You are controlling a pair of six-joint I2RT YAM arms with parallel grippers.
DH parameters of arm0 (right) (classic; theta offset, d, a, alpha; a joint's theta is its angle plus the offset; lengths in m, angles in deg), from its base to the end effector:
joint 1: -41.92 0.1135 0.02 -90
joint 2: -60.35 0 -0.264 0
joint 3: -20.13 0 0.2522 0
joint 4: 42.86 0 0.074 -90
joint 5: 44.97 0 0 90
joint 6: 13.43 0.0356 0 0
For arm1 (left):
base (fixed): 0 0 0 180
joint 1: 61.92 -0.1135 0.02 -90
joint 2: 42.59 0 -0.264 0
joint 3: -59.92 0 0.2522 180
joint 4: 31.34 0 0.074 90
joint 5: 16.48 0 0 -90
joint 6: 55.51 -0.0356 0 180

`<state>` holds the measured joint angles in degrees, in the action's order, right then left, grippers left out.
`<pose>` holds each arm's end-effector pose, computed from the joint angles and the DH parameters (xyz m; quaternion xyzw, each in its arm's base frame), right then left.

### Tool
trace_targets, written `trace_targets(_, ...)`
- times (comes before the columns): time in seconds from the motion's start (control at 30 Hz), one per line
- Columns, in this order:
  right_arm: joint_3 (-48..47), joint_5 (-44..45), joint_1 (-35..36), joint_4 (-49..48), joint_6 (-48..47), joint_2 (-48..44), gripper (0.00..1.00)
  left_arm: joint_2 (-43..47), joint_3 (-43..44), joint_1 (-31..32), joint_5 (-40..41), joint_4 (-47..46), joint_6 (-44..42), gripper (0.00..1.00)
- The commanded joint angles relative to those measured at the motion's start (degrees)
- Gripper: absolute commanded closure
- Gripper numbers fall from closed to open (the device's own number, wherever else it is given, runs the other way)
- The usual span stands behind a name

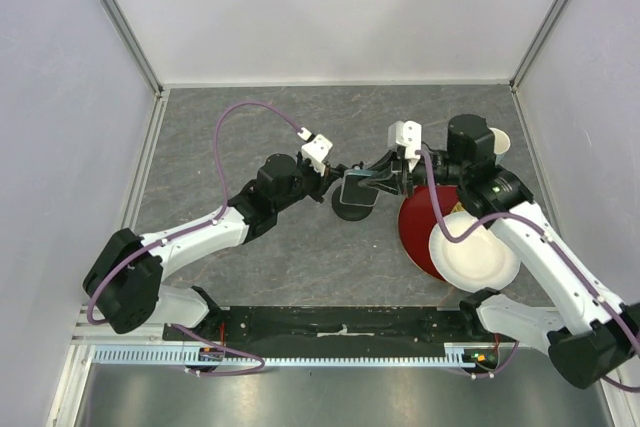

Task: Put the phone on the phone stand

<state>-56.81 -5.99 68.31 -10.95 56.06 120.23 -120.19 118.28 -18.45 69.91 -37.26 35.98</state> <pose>0.1864 0.1234 0.3911 -0.5256 0.5517 0.3691 0.5321 0.2220 -0.2135 0.2630 0.2991 0.7249 -0.2599 0.5635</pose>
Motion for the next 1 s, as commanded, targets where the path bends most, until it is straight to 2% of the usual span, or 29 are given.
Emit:
trace_targets(0.0, 0.42, -12.5, -0.11, -5.67, -10.04, 4.45, 1.0, -0.71, -0.57, 0.22, -4.99, -0.36, -3.96, 0.98)
trace_targets(0.13, 1.22, -19.8, -0.11, -7.51, -15.52, 8.05, 1.0, -0.53, -0.13, -0.13, -7.89, 1.57, -6.15, 0.98)
trace_targets(0.4, -1.68, -25.52, -0.2, -7.96, -20.35, 17.11, 1.0, -0.44, 0.14, -0.66, -11.14, 1.31, -7.21, 0.98)
trace_targets(0.97, -8.19, -27.28, -2.13, -7.96, -22.03, 26.08, 1.0, -1.41, 1.19, -1.71, -12.73, 2.45, -6.6, 0.98)
